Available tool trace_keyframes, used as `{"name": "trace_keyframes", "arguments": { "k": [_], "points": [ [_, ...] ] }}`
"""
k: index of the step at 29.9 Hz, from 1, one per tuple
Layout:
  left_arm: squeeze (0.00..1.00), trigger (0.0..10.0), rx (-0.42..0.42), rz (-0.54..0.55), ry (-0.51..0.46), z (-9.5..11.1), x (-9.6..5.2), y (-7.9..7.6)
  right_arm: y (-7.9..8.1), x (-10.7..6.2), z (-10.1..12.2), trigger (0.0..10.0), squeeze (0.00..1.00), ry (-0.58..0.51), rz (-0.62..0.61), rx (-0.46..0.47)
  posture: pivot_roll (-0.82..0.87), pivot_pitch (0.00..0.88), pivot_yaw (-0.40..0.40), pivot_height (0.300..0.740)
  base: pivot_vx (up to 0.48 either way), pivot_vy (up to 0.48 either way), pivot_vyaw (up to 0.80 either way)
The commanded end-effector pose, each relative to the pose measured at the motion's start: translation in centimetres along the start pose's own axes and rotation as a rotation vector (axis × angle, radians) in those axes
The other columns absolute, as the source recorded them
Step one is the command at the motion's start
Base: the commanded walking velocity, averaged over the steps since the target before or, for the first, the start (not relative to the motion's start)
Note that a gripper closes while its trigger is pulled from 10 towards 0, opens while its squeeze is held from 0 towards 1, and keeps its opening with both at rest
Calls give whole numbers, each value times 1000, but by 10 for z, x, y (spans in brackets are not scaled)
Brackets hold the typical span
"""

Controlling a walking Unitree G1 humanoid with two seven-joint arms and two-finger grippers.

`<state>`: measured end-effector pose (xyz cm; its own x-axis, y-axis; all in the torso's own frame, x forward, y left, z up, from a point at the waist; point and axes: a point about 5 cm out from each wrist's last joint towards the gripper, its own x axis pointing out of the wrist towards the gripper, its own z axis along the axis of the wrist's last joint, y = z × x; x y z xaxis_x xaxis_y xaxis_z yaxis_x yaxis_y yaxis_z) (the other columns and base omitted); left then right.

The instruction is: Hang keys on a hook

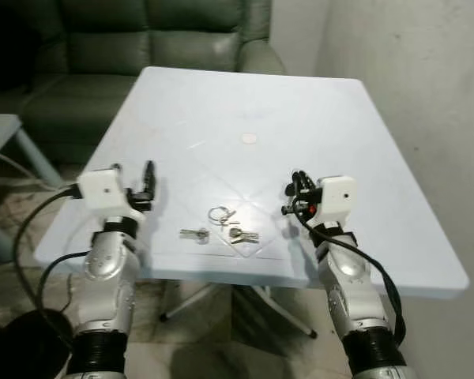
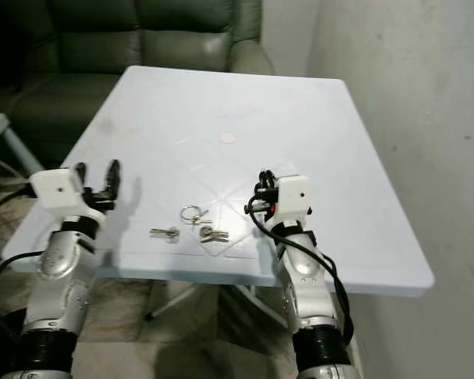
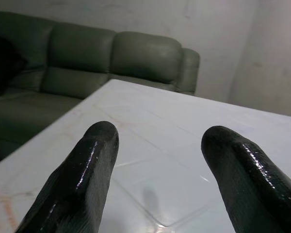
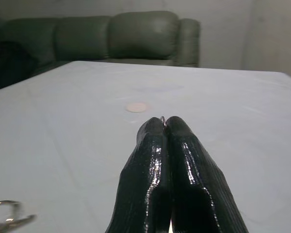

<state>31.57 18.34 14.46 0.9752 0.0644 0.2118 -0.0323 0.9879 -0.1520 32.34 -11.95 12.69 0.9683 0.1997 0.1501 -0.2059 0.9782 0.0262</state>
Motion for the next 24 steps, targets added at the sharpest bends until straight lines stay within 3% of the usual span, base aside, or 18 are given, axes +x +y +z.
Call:
{"name": "trace_keyframes", "arguments": {
  "k": [1,9,24],
  "points": [
    [0,10000,-2,5,8,1,4,-1,0,3,1,10000,0,6,-1,-19,-99,0,-15,740,0,0,-756],
    [0,10000,33,-8,-4,2,2,-2,-5,7,3,10000,0,1,-15,-50,-93,0,-18,740,0,0,-756],
    [0,10000,3,-38,-28,5,0,-2,1,4,2,10000,0,0,14,-56,-98,0,-16,740,0,0,-756]
  ]
}}
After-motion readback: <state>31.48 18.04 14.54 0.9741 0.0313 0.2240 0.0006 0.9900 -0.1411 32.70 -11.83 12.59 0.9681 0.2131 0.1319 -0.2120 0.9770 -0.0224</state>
